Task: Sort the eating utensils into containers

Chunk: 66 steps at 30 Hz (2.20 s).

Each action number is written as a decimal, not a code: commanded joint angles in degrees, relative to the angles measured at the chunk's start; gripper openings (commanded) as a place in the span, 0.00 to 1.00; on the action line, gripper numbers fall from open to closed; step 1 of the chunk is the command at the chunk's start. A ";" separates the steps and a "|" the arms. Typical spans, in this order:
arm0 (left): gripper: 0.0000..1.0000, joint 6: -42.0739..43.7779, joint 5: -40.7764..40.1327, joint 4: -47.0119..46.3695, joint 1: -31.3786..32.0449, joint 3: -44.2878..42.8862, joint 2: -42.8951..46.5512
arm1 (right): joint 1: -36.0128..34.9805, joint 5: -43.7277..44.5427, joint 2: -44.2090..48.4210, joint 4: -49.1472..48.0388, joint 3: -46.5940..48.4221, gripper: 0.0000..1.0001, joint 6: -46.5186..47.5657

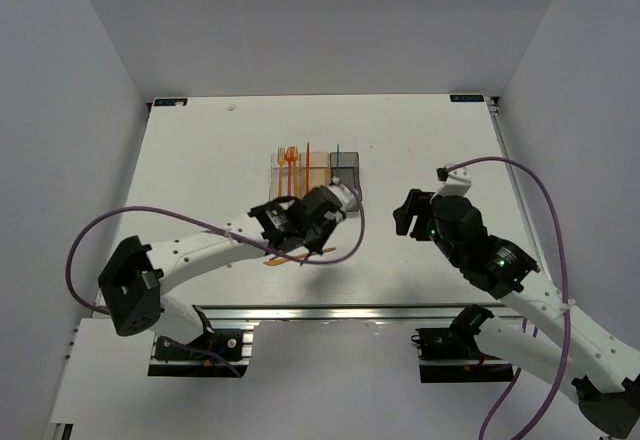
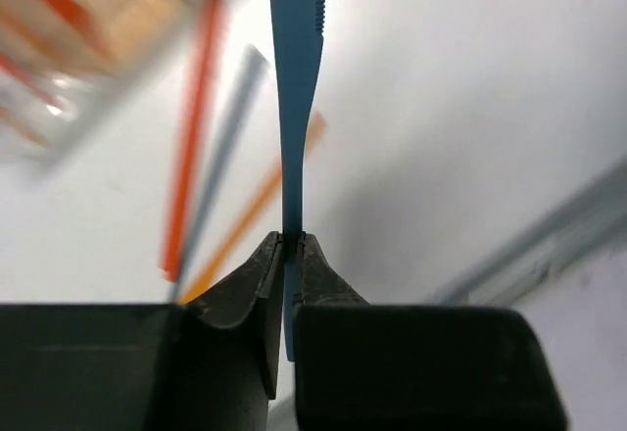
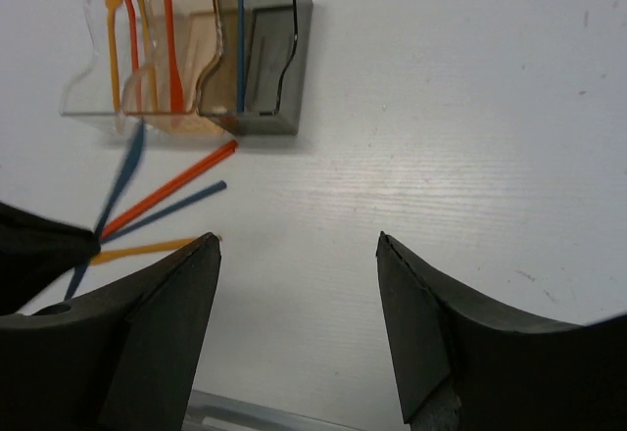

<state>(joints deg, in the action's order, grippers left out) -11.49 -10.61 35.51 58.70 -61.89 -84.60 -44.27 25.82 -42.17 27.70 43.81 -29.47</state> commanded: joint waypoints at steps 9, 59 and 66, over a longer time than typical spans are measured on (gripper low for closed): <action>0.00 -10.22 -16.97 -10.79 -15.98 -19.31 -6.53 | 0.24 6.08 -0.71 0.07 7.87 0.80 0.12; 0.06 -14.97 -8.37 -32.88 -21.96 -9.65 -24.74 | 0.85 4.15 -1.86 -1.78 1.71 0.83 1.96; 0.24 -14.97 -7.14 -31.81 -21.96 -10.36 -23.34 | 0.77 4.23 -1.33 -1.78 1.63 0.84 1.96</action>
<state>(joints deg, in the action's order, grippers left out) -26.04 -18.74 3.09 36.82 -71.57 -110.45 -43.62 29.65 -44.34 28.32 45.93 -28.08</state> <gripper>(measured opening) 0.225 0.833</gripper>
